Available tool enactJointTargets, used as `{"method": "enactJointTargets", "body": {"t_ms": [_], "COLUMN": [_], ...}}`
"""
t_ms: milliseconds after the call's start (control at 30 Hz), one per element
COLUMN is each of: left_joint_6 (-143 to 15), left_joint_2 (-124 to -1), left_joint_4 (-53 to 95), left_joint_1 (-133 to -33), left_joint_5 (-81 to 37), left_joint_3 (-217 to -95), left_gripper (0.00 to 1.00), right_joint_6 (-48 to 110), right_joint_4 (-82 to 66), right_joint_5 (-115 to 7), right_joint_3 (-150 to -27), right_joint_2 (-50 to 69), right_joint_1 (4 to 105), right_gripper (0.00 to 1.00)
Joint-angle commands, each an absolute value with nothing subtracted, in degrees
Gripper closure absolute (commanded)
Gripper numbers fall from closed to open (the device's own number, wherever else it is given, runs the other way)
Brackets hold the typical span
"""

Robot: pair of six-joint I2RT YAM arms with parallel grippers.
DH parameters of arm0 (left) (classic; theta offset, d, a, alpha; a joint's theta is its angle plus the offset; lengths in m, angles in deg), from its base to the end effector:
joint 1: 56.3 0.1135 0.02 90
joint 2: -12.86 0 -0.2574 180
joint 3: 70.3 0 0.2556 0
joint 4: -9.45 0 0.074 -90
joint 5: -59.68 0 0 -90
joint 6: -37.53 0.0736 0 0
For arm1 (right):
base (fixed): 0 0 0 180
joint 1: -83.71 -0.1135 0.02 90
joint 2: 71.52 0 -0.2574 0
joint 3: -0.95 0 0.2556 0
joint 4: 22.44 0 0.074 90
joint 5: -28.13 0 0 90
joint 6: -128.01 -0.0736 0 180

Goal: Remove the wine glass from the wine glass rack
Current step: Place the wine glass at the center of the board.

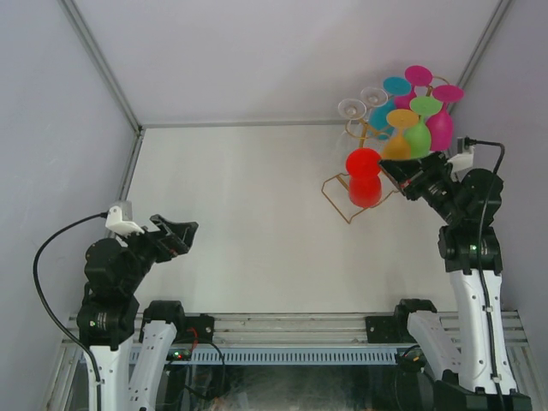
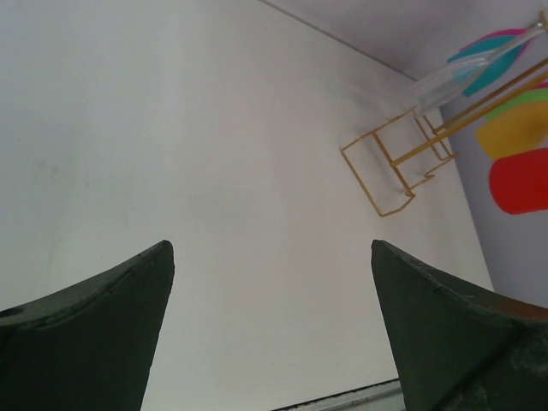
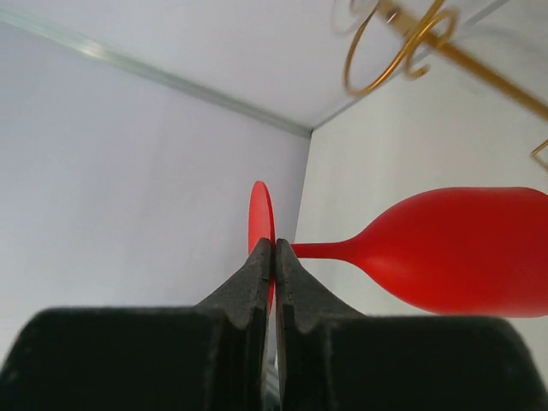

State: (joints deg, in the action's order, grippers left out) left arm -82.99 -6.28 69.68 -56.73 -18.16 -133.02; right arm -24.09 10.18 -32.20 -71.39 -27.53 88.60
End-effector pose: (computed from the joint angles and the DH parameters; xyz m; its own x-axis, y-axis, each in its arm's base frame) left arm 0.1017 -0.0163 0.3323 -0.3530 -0.4938 -0.7947 0.0347 0.8419 -0.5385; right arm 0.1997 0.0195 0.4034 -0.4039 0.8053 -0.4341 -0.1299 0.4192 0.8986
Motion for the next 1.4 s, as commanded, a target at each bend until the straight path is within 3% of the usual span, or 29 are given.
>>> {"method": "enactJointTargets", "body": {"t_ms": [0, 333, 533, 933, 1067, 1367], "left_joint_6": [-86.7, -102.49, -108.92, -106.6, -106.04, -106.11], "left_joint_2": [-8.14, -9.5, -10.5, -19.08, -22.09, -23.78], "left_joint_4": [61.44, 38.4, 30.73, 25.06, 22.91, 20.23], "left_joint_1": [-56.28, -57.59, -62.15, -85.89, -90.17, -90.84], "left_joint_5": [-6.51, 14.53, 11.71, 0.74, -0.54, -0.87], "left_joint_3": [-130.54, -121.18, -119.18, -121.88, -122.36, -121.96], "left_gripper": [0.0, 0.01, 0.1, 0.16, 0.24, 0.57], "right_joint_6": [-18.36, -10.38, -7.52, -7.52, -7.65, -7.53], "right_joint_4": [7.09, 3.4, -1.35, -8.83, -10.28, -11.83], "right_joint_5": [-26.9, -25.43, -29.37, -31.08, -29.48, -25.81], "right_joint_3": [-71.52, -69.86, -67.57, -66.82, -66.77, -66.77], "right_joint_2": [-27.4, -21.11, -18.83, -13.46, -12.49, -11.47], "right_joint_1": [82.76, 64.37, 54.61, 44.3, 43.11, 40.93], "right_gripper": [1.0, 1.0, 1.0, 1.0, 1.0, 1.0]}}
